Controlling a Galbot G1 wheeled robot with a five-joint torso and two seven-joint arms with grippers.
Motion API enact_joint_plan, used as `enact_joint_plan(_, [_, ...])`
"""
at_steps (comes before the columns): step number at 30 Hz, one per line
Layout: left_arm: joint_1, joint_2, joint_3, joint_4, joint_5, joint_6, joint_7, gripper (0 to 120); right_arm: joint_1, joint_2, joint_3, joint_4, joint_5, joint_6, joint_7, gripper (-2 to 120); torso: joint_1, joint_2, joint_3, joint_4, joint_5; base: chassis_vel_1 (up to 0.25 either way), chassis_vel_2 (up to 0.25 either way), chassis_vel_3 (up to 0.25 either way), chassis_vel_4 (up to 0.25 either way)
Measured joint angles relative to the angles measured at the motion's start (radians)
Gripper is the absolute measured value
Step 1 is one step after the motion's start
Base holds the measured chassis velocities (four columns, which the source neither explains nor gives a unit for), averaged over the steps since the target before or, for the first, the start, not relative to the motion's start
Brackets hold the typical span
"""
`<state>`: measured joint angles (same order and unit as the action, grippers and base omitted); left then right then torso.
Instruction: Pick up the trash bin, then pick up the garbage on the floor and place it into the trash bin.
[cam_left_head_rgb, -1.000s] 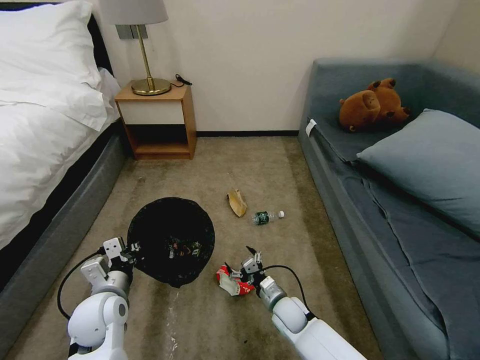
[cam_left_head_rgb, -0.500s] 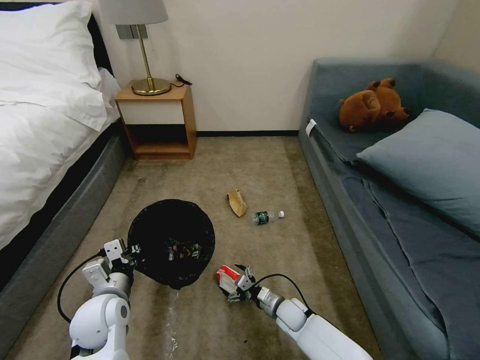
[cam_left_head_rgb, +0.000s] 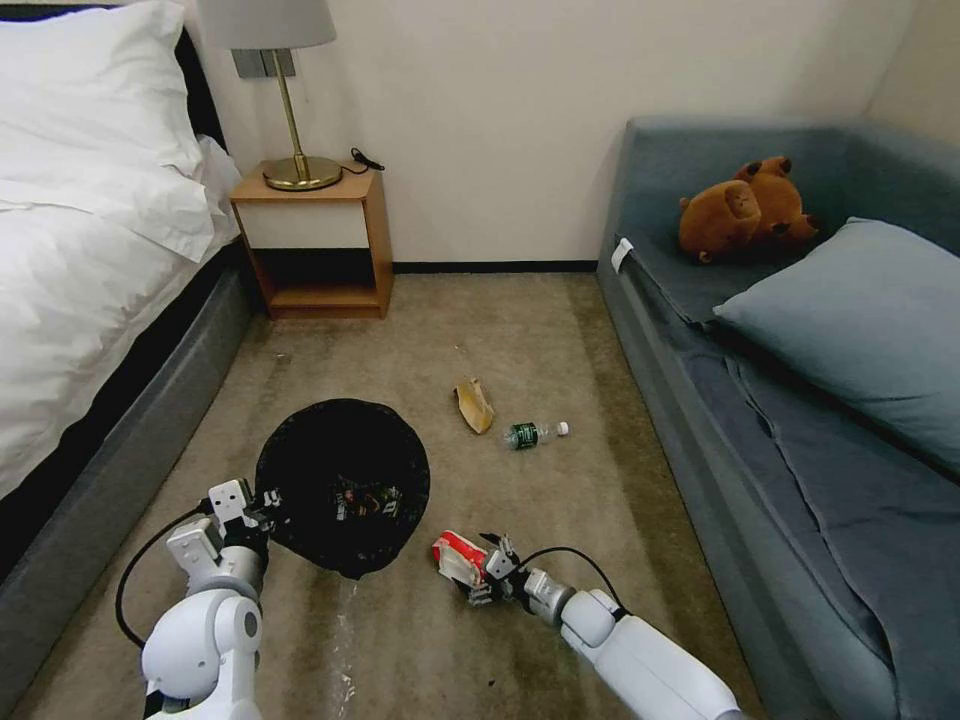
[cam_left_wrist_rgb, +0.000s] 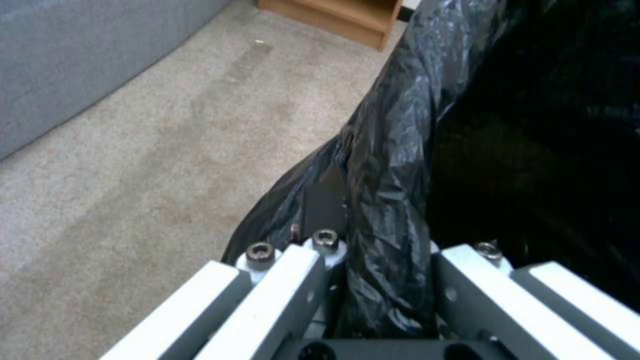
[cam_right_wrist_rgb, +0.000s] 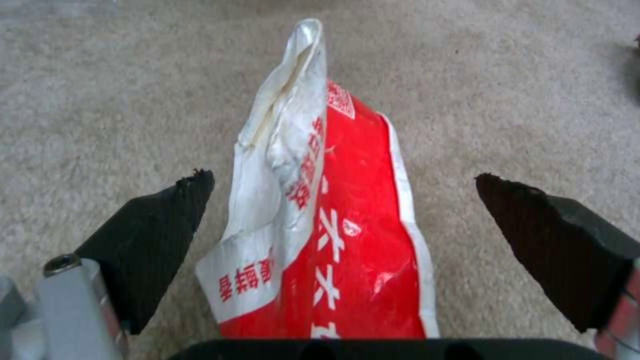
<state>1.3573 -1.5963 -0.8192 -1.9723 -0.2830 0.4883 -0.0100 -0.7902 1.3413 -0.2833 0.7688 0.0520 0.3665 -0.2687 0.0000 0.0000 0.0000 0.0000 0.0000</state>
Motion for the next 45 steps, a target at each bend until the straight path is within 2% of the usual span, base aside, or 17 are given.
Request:
enact_joint_plan(3, [-0.001,-0.001,0.002,0.003,0.001,-0.002,0.000,1,0.000,0.001,0.007,-0.003,-0.002,0.008,-0.006,93,0.000,0.000,0.000,0.0000,0.0000,0.000,0.000,0.000,0.000])
enact_joint_plan(6, [-0.002,-0.002,0.003,0.006,0.001,-0.006,0.001,1,-0.004,0.002,0.023,-0.003,-0.004,0.012,-0.005,77,0.000,0.000,0.000,0.0000,0.0000,0.000,0.000,0.000,0.000])
enact_joint_plan(7, [-0.002,-0.002,0.003,0.006,0.001,-0.006,0.001,1,-0.004,0.002,0.023,-0.003,-0.004,0.012,-0.005,77,0.000,0.000,0.000,0.0000,0.0000,0.000,0.000,0.000,0.000])
enact_joint_plan(9, [-0.004,0.000,0.002,0.010,0.001,-0.009,0.002,1,-0.007,0.007,0.037,-0.003,-0.002,0.012,0.001,67,0.000,0.000,0.000,0.0000,0.0000,0.000,0.000,0.000,0.000])
enact_joint_plan(10, [-0.004,0.000,0.002,0.010,0.001,-0.009,0.002,1,-0.007,0.007,0.037,-0.003,-0.002,0.012,0.001,67,0.000,0.000,0.000,0.0000,0.0000,0.000,0.000,0.000,0.000])
enact_joint_plan(13, [-0.006,0.001,0.001,0.012,0.001,-0.011,0.002,1,-0.012,0.008,0.041,0.000,-0.004,0.013,0.004,54,0.000,0.000,0.000,0.0001,0.0000,0.000,0.000,0.000,0.000])
enact_joint_plan(14, [-0.006,0.001,0.001,0.012,0.001,-0.011,0.002,1,-0.012,0.008,0.041,0.000,-0.004,0.013,0.004,54,0.000,0.000,0.000,0.0001,0.0000,0.000,0.000,0.000,0.000])
enact_joint_plan(16, [-0.010,0.001,-0.001,0.013,0.011,-0.011,0.001,1,-0.016,0.009,0.044,0.000,-0.009,0.014,0.009,42,0.000,0.000,0.000,-0.0001,0.0000,0.000,0.000,0.000,0.000])
enact_joint_plan(17, [-0.010,0.001,-0.001,0.013,0.011,-0.011,0.001,1,-0.016,0.009,0.044,0.000,-0.009,0.014,0.009,42,0.000,0.000,0.000,-0.0001,0.0000,0.000,0.000,0.000,0.000])
enact_joint_plan(20, [-0.012,0.004,-0.005,0.018,0.014,-0.012,-0.001,1,-0.018,0.010,0.047,-0.001,-0.012,0.014,0.011,33,0.000,0.000,0.000,0.0000,0.0000,0.000,0.000,0.000,0.000])
enact_joint_plan(22, [-0.012,0.006,-0.006,0.021,0.015,-0.012,-0.003,1,-0.019,0.010,0.048,-0.003,-0.015,0.015,0.012,22,0.000,0.000,0.000,0.0000,0.0000,0.000,0.000,0.000,0.000])
enact_joint_plan(23, [-0.012,0.006,-0.006,0.021,0.015,-0.012,-0.003,1,-0.019,0.010,0.048,-0.003,-0.015,0.015,0.012,22,0.000,0.000,0.000,0.0000,0.0000,0.000,0.000,0.000,0.000])
enact_joint_plan(25, [-0.014,0.004,-0.004,0.021,0.015,-0.012,-0.003,1,-0.020,0.010,0.051,-0.005,-0.016,0.016,0.014,10,0.000,0.000,0.000,0.0000,0.0000,0.000,0.000,0.000,0.000])
enact_joint_plan(26, [-0.014,0.004,-0.004,0.021,0.015,-0.012,-0.003,1,-0.020,0.010,0.051,-0.005,-0.016,0.016,0.014,10,0.000,0.000,0.000,0.0000,0.0000,0.000,0.000,0.000,0.000])
enact_joint_plan(28, [-0.015,0.004,-0.001,0.025,0.015,-0.013,-0.003,1,-0.021,0.011,0.054,-0.006,-0.017,0.017,0.015,0,0.000,0.000,0.000,0.0000,0.0000,0.000,0.000,0.000,0.000])
enact_joint_plan(38, [-0.020,0.003,0.001,0.039,0.015,-0.015,-0.008,1,-0.009,0.013,0.082,0.010,-0.006,0.027,0.017,0,0.000,0.000,0.000,0.0001,0.0000,0.000,0.000,0.000,0.000])
enact_joint_plan(45, [-0.042,0.007,0.003,0.062,0.013,-0.015,-0.009,1,0.046,0.012,0.155,0.018,0.037,0.032,0.045,0,0.000,0.000,0.000,-0.0001,0.0002,0.000,0.000,0.000,0.000])
